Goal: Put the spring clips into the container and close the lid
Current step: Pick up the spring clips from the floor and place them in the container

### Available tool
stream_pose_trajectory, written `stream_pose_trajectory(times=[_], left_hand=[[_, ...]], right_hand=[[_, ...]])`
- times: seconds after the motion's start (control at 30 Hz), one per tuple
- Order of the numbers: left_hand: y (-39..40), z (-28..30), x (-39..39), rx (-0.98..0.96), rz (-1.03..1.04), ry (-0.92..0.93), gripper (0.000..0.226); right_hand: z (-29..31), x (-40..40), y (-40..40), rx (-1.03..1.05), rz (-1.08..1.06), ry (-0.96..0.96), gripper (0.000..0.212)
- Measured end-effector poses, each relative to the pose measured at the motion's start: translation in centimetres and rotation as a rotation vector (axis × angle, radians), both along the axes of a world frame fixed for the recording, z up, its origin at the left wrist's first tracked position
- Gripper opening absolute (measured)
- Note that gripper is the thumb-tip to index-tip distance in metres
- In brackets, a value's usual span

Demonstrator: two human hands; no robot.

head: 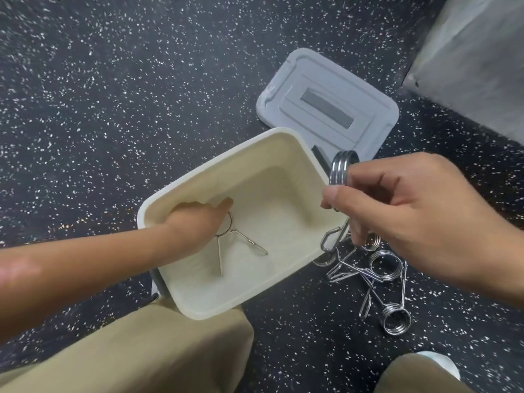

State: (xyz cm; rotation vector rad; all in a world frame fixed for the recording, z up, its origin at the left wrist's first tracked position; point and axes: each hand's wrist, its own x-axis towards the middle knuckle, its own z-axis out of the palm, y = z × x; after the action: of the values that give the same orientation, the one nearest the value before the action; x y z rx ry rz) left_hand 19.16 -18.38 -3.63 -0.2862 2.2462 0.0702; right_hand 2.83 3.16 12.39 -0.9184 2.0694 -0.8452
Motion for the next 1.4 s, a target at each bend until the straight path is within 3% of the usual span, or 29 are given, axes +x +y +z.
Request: stream_pose_trajectory(times=[0.27,0.43,0.57,0.9,1.13,1.4], left_hand=[[-0.2,-0.5,0.5,-0.044,0.000,0.116,0.066],[-0.6,1.4,1.2,0.030,0.084,0.309,0.022],[-1.0,4.1,2.2,0.102,0.079,0.440,0.036],[-1.1,5.6,3.2,0.142,0.092,0.508,0.039],[-1.0,5.4,3.3,0.127,0.045,0.540,0.041],[-0.4,5.7,2.6,0.138,0.059,0.530,0.040]], right_hand=[[-0.3,0.8,-5.9,-0.031,0.066,0.058,0.053],[-3.0,2.1,-9.7,0.054,0.129,0.113,0.043],[-6.8,3.6,-11.7,0.206,0.088,0.068,0.035],[-15.8,5.1,-12.6,0.458,0.020,0.161,0.043],[-18.1,4.1,-13.4,0.455,-0.043,0.257,0.019],[-19.4,4.3,-12.7,0.448,-0.008,0.285,0.031]])
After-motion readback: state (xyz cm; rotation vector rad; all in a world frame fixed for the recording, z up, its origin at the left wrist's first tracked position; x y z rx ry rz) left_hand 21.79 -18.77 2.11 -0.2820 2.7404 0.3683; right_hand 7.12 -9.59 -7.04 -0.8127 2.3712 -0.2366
